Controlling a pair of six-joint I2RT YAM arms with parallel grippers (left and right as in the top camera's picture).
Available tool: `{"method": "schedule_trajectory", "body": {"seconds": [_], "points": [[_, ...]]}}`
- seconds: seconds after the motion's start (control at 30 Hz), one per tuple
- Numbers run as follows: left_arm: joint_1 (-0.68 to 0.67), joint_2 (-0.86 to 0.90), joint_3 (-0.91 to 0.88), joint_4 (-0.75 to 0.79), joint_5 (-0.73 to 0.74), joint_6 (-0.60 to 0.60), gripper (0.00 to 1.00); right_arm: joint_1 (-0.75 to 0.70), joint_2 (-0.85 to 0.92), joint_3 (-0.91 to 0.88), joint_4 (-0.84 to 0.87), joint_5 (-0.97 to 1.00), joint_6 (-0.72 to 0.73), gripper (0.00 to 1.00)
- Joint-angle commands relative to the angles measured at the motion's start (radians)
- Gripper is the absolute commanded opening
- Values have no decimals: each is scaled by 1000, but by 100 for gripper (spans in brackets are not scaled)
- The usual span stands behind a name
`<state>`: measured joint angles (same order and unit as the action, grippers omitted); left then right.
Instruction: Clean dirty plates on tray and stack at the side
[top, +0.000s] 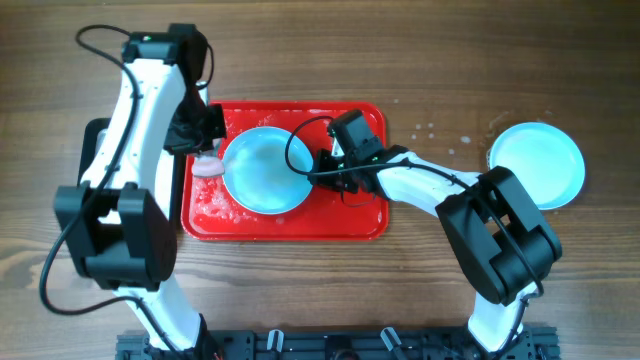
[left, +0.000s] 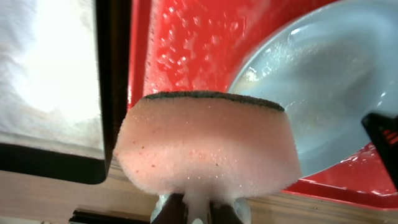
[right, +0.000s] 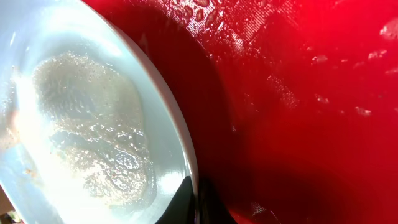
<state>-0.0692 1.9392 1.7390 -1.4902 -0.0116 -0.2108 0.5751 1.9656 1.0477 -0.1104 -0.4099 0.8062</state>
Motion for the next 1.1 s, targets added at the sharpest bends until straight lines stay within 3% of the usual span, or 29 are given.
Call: {"method": "schedule_trajectory", "body": {"seconds": [0.0,0.23,0.43,0.6,0.67,0.8,1.07], "points": [[50,-24,14,17,23,19,4,-18,-41,-27,-40,56,-60,4],[59,-24,-30,126,131,19,4,5,-417,-27,-305,557,-209,4],[52,-24,-179,282,256,19,4,152,-613,-27,-373,1125,-399,4],[52,-24,-259,336,266,16,4,320,-582,-27,-364,1548,-543,4],[52,-24,-269,340,267,16,4,391,-528,-27,-309,1715,-682,4],[51,-24,-269,344,281,16,4,441,-397,-27,-215,1798,-832,4],[51,-24,-269,362,282,16,4,481,-248,-27,-129,1926,-885,4]]}}
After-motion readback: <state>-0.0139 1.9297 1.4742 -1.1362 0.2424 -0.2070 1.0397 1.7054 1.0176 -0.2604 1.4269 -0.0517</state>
